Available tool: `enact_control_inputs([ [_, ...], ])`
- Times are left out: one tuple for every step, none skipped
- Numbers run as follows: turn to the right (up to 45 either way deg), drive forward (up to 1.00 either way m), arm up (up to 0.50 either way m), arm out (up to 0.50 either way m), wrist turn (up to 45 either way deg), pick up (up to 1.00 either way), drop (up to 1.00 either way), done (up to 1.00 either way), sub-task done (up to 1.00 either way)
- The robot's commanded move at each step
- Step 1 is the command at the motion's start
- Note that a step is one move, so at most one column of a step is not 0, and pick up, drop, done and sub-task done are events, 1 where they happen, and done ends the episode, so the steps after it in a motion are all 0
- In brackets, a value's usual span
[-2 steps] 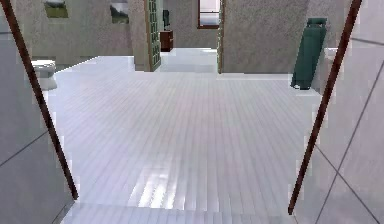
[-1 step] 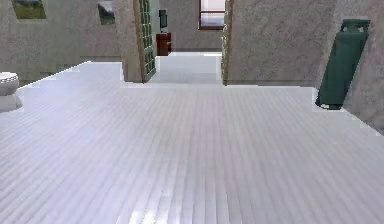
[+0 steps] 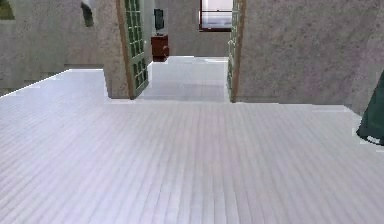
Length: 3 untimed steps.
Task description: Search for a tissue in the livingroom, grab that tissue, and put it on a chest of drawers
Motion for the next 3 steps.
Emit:
enact_control_inputs([
  [0.0, 1.00, 0.00, 0.00, 0.0, 0.00, 0.00, 0.00, 0.00],
  [0.0, 1.00, 0.00, 0.00, 0.0, 0.00, 0.00, 0.00, 0.00],
  [3.0, 0.00, 0.00, 0.00, 0.0, 0.00, 0.00, 0.00, 0.00],
])
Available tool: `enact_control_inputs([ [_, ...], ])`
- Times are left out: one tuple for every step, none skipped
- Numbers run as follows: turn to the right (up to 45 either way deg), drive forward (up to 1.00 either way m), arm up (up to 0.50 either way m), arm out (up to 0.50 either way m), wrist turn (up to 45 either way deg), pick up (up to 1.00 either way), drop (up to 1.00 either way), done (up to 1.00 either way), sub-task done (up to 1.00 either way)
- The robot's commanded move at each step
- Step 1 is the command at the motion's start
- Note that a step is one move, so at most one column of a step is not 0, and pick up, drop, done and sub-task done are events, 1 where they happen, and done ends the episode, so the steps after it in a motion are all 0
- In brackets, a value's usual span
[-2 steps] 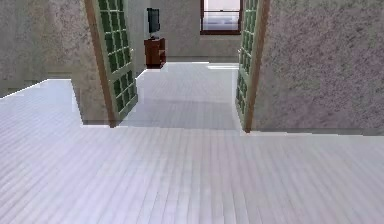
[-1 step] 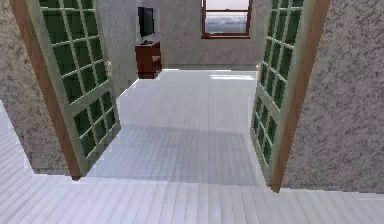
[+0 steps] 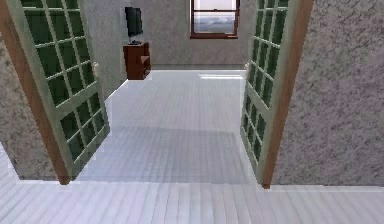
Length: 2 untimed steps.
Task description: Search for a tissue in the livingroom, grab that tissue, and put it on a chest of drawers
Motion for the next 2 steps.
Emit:
enact_control_inputs([
  [0.0, 1.00, 0.00, 0.00, 0.0, 0.00, 0.00, 0.00, 0.00],
  [18.0, 0.00, 0.00, 0.00, 0.0, 0.00, 0.00, 0.00, 0.00],
])
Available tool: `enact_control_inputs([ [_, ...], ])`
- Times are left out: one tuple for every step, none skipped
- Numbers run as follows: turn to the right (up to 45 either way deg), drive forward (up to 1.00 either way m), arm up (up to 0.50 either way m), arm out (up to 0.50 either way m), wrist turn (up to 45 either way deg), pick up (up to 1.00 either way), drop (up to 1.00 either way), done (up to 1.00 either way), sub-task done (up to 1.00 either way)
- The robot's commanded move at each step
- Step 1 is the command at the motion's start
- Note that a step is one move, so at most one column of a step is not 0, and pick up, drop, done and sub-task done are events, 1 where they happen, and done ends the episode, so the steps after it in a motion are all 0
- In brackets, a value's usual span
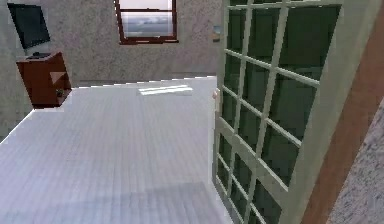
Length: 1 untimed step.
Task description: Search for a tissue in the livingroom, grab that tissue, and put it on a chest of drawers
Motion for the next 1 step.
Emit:
enact_control_inputs([
  [0.0, 0.10, 0.00, 0.00, 0.0, 0.00, 0.00, 0.00, 0.00],
])
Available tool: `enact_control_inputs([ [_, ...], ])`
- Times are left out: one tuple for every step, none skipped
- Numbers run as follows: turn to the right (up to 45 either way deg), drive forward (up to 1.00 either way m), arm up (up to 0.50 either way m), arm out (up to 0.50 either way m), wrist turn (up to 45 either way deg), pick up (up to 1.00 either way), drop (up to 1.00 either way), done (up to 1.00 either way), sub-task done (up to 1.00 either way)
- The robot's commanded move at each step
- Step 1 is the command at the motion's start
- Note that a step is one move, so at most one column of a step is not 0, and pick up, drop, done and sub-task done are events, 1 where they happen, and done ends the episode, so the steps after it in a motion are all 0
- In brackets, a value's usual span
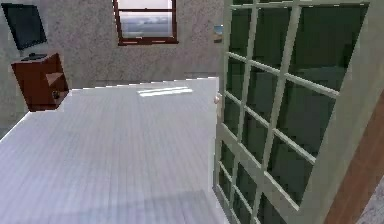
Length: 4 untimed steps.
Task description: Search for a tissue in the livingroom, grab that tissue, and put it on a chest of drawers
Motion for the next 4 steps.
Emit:
enact_control_inputs([
  [-15.0, 0.00, 0.00, 0.00, 0.0, 0.00, 0.00, 0.00, 0.00],
  [0.0, 1.00, 0.00, 0.00, 0.0, 0.00, 0.00, 0.00, 0.00],
  [-6.0, 0.00, 0.00, 0.00, 0.0, 0.00, 0.00, 0.00, 0.00],
  [0.0, 0.50, 0.00, 0.00, 0.0, 0.00, 0.00, 0.00, 0.00],
])
